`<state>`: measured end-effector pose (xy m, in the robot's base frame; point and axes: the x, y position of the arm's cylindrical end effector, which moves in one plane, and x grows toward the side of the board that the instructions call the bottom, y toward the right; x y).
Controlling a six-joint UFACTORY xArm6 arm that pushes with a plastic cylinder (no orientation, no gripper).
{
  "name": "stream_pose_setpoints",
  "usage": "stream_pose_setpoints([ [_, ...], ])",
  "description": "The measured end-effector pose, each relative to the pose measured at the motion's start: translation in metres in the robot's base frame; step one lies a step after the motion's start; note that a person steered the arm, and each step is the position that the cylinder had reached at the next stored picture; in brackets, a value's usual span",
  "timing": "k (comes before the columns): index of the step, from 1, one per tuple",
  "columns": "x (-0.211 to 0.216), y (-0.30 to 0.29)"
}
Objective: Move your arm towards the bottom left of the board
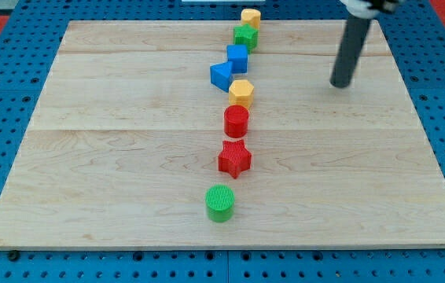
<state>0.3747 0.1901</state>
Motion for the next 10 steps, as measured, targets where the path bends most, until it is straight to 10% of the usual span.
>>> stream_pose_setpoints([
  [5, 0.243, 0.001],
  [7, 0.244, -0.007],
  [10, 0.244, -0.315],
])
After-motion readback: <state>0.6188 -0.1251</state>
